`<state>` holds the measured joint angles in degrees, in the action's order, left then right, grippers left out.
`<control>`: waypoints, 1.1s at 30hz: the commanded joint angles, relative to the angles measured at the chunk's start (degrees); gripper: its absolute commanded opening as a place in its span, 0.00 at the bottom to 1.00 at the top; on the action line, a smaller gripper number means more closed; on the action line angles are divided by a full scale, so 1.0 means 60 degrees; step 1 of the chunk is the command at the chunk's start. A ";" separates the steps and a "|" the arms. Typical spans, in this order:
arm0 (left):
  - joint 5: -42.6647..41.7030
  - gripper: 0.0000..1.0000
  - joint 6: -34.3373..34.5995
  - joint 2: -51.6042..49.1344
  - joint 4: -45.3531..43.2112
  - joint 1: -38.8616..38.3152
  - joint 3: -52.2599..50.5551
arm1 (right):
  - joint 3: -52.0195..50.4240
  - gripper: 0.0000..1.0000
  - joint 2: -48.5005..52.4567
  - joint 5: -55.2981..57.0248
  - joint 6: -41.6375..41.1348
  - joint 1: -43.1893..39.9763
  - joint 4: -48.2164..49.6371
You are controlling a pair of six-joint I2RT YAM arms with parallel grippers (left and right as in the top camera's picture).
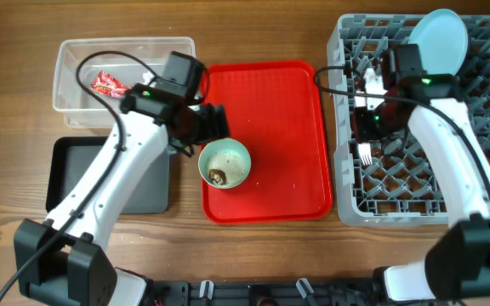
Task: Sort waste into correct bins and load items into the dishwasher rack
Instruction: 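Grasp the green bowl with the left gripper and lift it over the black tray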
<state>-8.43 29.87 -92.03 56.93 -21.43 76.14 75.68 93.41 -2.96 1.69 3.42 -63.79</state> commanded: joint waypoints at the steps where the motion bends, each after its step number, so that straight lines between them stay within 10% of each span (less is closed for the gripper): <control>1: -0.0080 1.00 0.0495 -0.0106 -0.0164 -0.0605 0.0062 | -0.0084 0.24 0.0339 -0.0102 0.0182 -0.0004 0.0051; 7: -0.0084 1.00 0.0907 -0.0277 -0.0157 -0.1133 0.0062 | -0.0033 0.53 0.0226 -0.0419 0.0106 -0.0011 -0.0018; 33: 0.2029 0.83 0.2080 -0.2936 -0.1501 -0.2911 0.0062 | 0.0270 0.64 -0.1880 0.0087 -0.0386 -0.0696 -0.0539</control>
<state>1.72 41.12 -107.00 48.53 -38.85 76.14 76.34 82.28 -3.55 0.27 -0.49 -66.81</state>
